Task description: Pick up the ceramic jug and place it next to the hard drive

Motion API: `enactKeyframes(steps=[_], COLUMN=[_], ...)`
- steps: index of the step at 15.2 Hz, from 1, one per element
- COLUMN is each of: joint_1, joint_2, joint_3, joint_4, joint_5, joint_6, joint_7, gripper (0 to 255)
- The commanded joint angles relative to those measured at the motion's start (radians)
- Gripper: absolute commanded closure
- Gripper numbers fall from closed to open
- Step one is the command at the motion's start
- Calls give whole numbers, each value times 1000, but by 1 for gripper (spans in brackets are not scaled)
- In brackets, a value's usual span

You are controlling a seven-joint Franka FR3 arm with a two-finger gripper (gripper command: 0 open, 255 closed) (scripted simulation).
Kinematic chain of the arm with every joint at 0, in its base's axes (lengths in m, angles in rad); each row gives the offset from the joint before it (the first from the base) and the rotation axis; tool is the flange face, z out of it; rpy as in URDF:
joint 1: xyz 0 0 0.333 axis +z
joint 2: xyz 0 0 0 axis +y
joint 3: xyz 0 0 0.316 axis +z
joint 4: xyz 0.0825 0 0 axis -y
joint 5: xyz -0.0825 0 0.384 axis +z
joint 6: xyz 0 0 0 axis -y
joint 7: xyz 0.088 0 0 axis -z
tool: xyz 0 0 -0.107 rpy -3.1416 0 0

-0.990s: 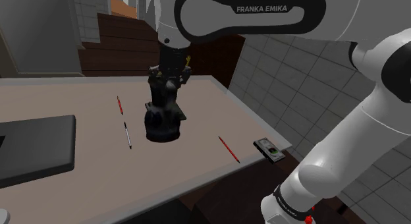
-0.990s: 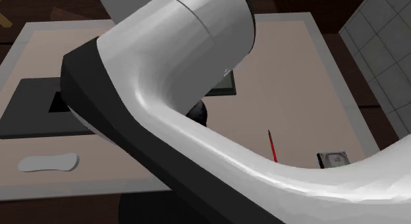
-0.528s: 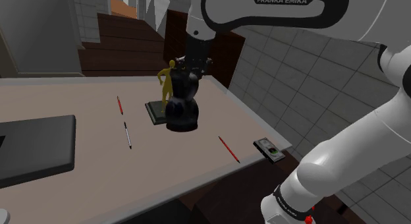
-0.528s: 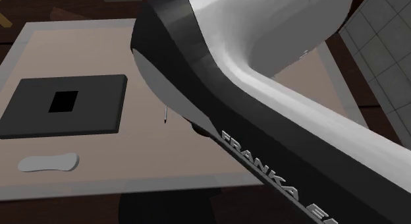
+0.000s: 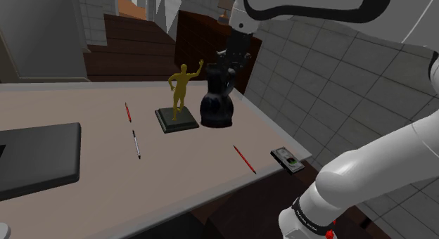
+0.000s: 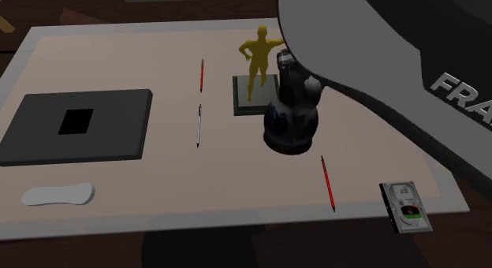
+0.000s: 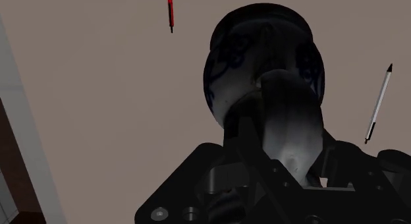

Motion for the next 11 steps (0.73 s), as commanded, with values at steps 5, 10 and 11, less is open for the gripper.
enactKeyframes(steps=[5,10,11], joint_1=[-47,-86,-94], joint_2=[-43,-42,-38], joint_3=[-108,-192,-208], joint_4=[16,64,77], joint_5=[-16,-38,-43], joint_6=[-54,-99,-108], joint_7=[-151,-269,-292], gripper=[255,255,255])
